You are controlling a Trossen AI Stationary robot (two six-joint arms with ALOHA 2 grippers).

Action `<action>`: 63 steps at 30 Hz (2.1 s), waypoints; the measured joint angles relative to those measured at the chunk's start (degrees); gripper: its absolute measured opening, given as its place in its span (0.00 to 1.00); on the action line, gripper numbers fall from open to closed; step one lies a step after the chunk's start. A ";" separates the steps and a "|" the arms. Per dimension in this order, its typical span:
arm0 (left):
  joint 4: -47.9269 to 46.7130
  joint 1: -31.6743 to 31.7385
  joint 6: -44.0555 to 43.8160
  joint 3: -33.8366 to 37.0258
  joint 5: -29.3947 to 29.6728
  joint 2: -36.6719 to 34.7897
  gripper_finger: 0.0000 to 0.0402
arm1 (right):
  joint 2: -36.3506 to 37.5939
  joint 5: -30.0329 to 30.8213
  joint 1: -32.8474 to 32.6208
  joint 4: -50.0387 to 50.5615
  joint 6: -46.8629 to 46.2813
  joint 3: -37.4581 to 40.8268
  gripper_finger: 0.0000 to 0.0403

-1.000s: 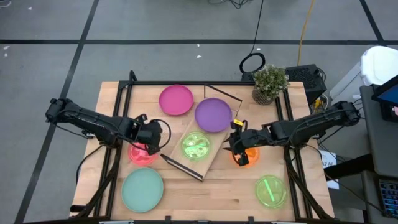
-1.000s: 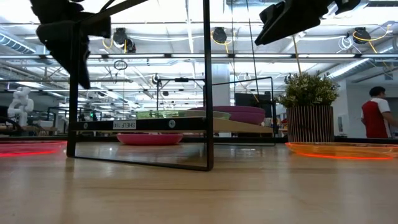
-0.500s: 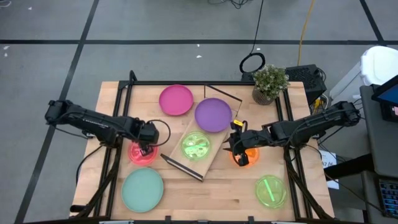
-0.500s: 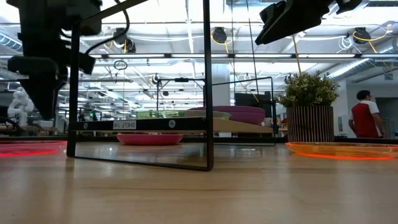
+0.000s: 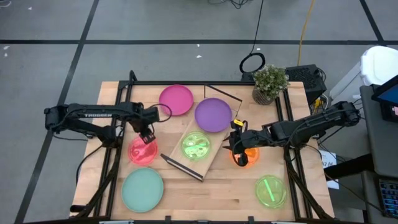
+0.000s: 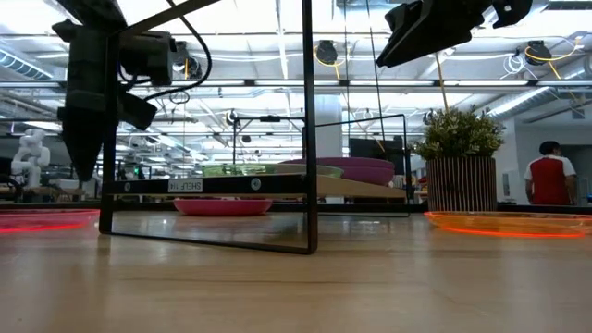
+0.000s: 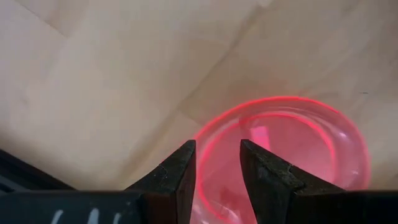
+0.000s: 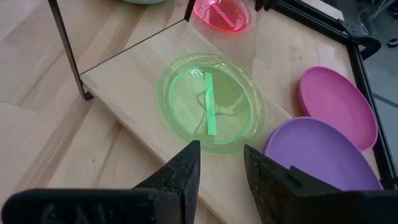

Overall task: Place and stack plates onto a shelf
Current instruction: Stack the red plate on top of the green plate on the shelf

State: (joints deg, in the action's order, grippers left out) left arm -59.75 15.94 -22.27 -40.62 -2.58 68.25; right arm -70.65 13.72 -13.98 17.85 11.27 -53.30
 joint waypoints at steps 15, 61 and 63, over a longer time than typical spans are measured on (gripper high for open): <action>3.35 5.19 3.60 4.19 2.91 6.80 0.33 | 0.00 -0.19 0.00 0.32 -0.49 -0.02 0.27; 5.90 5.14 6.36 4.87 -10.04 6.73 0.33 | 0.00 -0.33 0.00 0.89 -0.51 -0.02 0.27; 5.97 5.14 6.83 3.93 -10.02 6.73 0.33 | 0.00 -0.33 0.00 0.90 -0.51 -0.02 0.27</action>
State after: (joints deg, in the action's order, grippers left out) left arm -53.78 21.08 -15.44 -36.69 -12.60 74.98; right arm -70.65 13.39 -13.98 18.74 10.76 -53.32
